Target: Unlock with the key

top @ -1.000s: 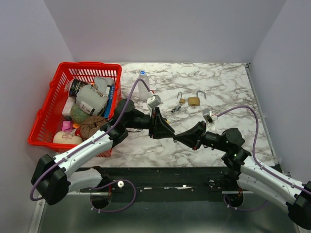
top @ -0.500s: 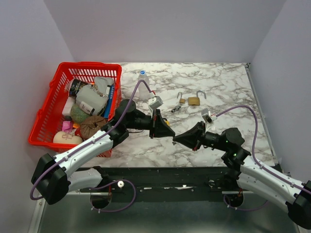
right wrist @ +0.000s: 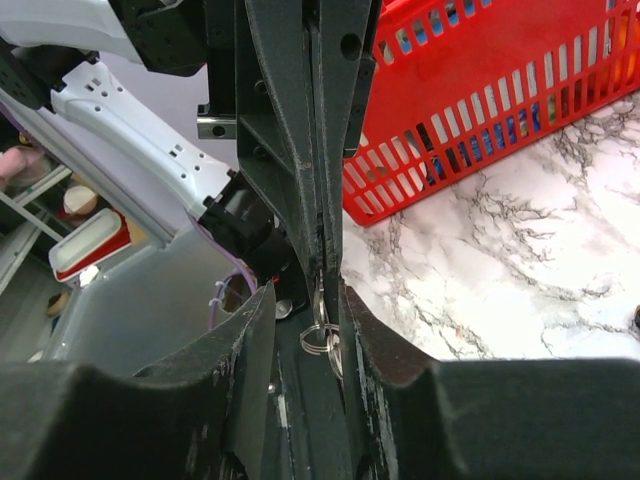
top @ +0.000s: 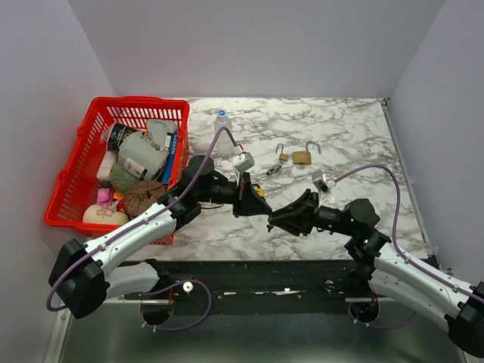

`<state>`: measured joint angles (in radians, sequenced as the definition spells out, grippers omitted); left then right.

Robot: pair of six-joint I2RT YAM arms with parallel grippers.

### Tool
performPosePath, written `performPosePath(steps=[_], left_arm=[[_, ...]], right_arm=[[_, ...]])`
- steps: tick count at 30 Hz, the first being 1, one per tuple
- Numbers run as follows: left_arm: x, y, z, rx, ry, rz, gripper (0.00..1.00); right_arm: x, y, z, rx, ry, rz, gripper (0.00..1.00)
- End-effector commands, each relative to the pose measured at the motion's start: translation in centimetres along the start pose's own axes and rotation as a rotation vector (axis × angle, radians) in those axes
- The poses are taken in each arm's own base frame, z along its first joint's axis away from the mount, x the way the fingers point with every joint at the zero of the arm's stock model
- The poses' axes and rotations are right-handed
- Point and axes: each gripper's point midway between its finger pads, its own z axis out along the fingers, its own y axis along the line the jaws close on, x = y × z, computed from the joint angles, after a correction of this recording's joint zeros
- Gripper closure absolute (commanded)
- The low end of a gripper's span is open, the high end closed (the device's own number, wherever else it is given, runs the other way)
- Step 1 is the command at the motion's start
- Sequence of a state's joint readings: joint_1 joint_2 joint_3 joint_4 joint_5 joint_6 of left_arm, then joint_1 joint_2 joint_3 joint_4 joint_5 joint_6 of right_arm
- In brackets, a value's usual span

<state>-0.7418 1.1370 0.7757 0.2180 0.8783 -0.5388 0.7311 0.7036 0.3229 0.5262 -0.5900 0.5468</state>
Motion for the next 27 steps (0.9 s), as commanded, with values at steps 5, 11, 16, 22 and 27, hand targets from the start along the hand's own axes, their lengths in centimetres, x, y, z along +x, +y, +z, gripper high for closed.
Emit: performPosePath(steps=[5,11,16,22,27], left_arm=[[-1.5,-0.5,-0.1,-0.008,-0.032,0.056,1.00],[-1.5,-0.4,-0.1,-0.013,-0.035,0.058,1.00],[-1.5,-0.4,-0.2,-0.014,-0.037,0.060,1.00],[-1.6,-0.3,-0.2,-0.024,-0.041,0.062,1.00],[-1.9,-0.1,-0.4,-0.037,-0.052,0.068,1.00]], right_arm=[[0.7,0.1,-0.1,-0.017,0.030,0.007,0.57],[1.0,-0.1,0.1,-0.015,0.046,0.013,0.57],[1.3,-0.3,0.2,-0.012,0.053,0.020,0.57],[1.5,-0.4,0.2,-0.012,0.062,0.025,0.62],[1.9,-0.5,0.3,-0.017,0.076,0.034,0.65]])
